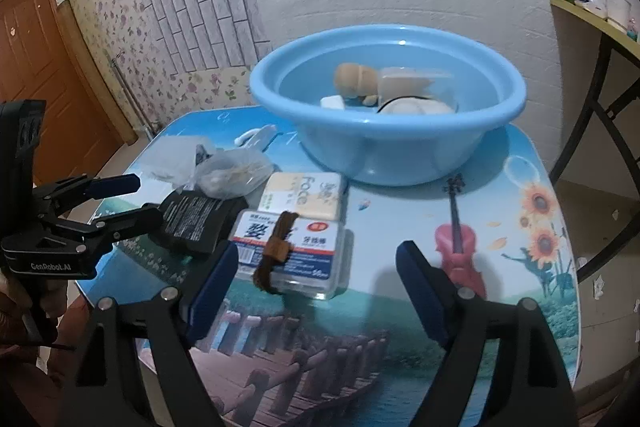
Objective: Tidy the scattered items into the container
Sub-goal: 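Move the left tool to the black bottle while the right tool approaches the floss-pick box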
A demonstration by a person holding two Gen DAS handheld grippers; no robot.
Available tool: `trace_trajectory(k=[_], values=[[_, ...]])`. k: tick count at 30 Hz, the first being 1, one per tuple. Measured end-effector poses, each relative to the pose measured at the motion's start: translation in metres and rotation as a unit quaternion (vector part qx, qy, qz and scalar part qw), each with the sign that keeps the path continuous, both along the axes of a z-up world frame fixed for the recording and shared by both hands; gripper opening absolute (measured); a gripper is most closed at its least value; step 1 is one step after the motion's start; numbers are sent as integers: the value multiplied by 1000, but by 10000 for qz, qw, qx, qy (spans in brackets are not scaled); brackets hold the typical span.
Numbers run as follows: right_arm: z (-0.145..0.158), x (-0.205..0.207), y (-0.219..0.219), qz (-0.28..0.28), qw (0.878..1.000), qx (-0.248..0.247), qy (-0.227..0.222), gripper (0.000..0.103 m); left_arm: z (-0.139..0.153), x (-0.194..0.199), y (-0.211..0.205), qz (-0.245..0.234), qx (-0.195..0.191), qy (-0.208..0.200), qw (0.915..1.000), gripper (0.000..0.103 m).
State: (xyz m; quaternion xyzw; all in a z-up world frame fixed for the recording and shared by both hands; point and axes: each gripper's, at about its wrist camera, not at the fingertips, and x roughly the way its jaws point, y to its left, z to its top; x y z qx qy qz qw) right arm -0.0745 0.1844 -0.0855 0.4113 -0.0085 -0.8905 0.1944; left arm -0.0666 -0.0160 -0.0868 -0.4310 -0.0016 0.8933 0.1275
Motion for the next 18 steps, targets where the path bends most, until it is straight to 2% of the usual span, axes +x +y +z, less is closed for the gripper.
trace_trajectory(k=[8, 11, 13, 18], values=[[-3, 2, -7, 53, 10000, 57, -34, 87, -11, 7, -9, 81, -40, -143, 9999, 81], [-5, 2, -10, 91, 9999, 74, -51, 87, -12, 9, -10, 98, 89, -240, 9996, 81], [-6, 2, -11, 106, 9999, 89, -61, 87, -12, 11, -7, 47, 198, -280, 9994, 81], [-12, -1, -16, 144, 9998, 85, -134, 87, -14, 13, 3, -87, 166, -314, 9993, 81]])
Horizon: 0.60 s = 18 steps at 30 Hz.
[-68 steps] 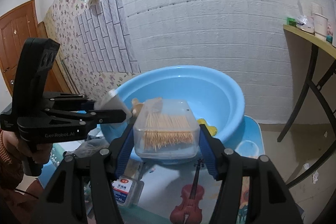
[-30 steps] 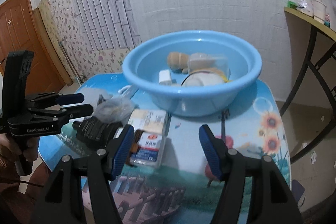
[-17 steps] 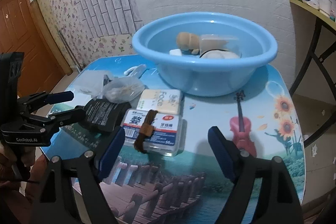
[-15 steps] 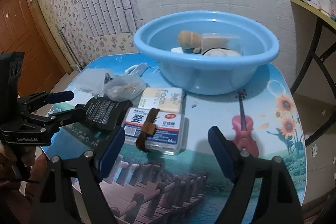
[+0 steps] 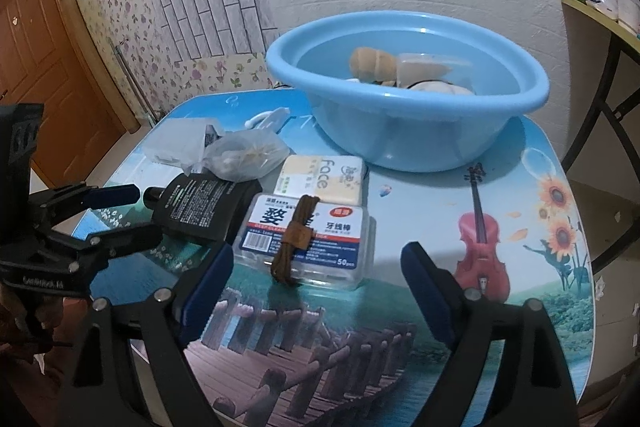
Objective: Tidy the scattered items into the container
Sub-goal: 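Move the left tool to the black bottle while the right tool approaches the floss-pick box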
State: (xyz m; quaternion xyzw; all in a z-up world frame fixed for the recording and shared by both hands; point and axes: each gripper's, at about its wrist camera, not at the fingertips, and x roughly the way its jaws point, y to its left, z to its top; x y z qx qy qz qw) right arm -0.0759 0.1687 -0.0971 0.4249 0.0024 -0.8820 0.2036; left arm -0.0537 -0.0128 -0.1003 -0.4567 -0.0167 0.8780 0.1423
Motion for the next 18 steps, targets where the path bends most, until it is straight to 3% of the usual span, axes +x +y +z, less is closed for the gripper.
trace_trajectory(k=[9, 18], values=[[-8, -7, -15, 115, 9999, 104, -31, 87, -3, -4, 8, 84, 127, -243, 9996, 83], [-13, -5, -15, 257, 9995, 184, 52, 82, -4, -8, 11, 297, 122, -360, 9988, 91]])
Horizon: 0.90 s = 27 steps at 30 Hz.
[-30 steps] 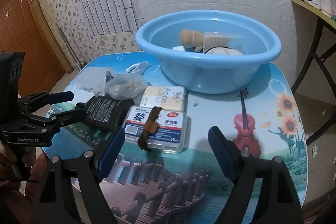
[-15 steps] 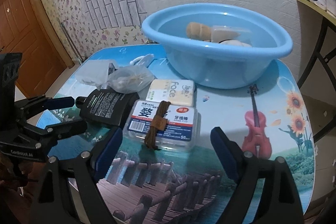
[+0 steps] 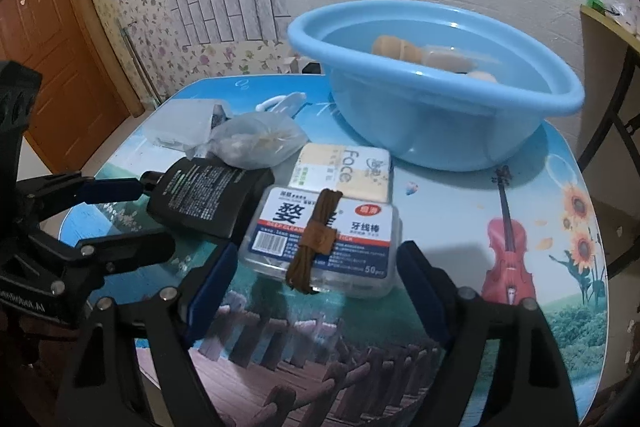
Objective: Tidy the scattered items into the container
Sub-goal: 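Move the left tool to the black bottle while the right tool approaches the floss-pick box, then grasp the black bottle with the left tool while the right tool grasps the floss-pick box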
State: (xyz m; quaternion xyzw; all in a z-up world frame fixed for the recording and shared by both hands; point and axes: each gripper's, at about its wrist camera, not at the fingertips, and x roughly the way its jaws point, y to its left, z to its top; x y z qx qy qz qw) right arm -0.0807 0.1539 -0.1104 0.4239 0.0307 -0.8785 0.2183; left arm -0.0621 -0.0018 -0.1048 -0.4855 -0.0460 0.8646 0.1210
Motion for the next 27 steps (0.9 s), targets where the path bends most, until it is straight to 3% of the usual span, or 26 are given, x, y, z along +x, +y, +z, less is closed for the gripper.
trace_trajectory(k=[27], values=[[2, 9, 32, -271, 9995, -166, 14, 82, -17, -29, 24, 462, -277, -349, 9979, 95]])
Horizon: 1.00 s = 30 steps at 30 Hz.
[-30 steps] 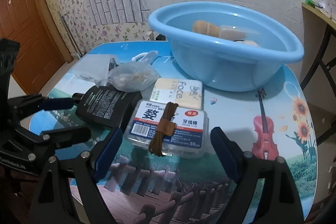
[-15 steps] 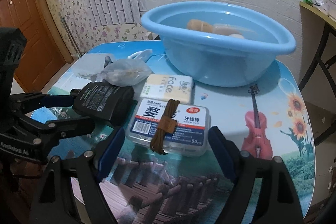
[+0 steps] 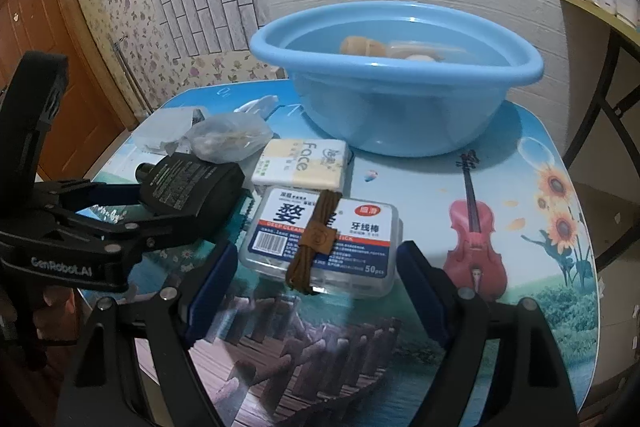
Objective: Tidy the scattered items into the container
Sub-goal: 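Grasp the black bottle with the left tool while the right tool grasps the floss-pick box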
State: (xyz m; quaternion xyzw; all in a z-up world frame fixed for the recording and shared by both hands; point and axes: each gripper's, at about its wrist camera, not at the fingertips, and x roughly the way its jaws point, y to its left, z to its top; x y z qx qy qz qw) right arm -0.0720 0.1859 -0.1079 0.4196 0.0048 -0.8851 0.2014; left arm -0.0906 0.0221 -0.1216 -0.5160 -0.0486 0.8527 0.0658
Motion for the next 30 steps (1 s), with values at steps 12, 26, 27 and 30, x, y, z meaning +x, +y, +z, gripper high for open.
trace_trajectory(k=[12, 26, 27, 30], values=[[1, 3, -5, -34, 10000, 77, -2, 82, -7, -3, 6, -277, -197, 396, 9986, 90], [2, 7, -7, -24, 9998, 192, 1, 82, -3, 23, -14, -505, -142, 401, 9978, 90], [2, 9, -7, 25, 9998, 175, -14, 82, -3, 26, -16, -517, -169, 407, 9977, 90], [3, 12, -12, 181, 9997, 144, -10, 82, -2, 34, -22, -495, -250, 412, 9976, 90]])
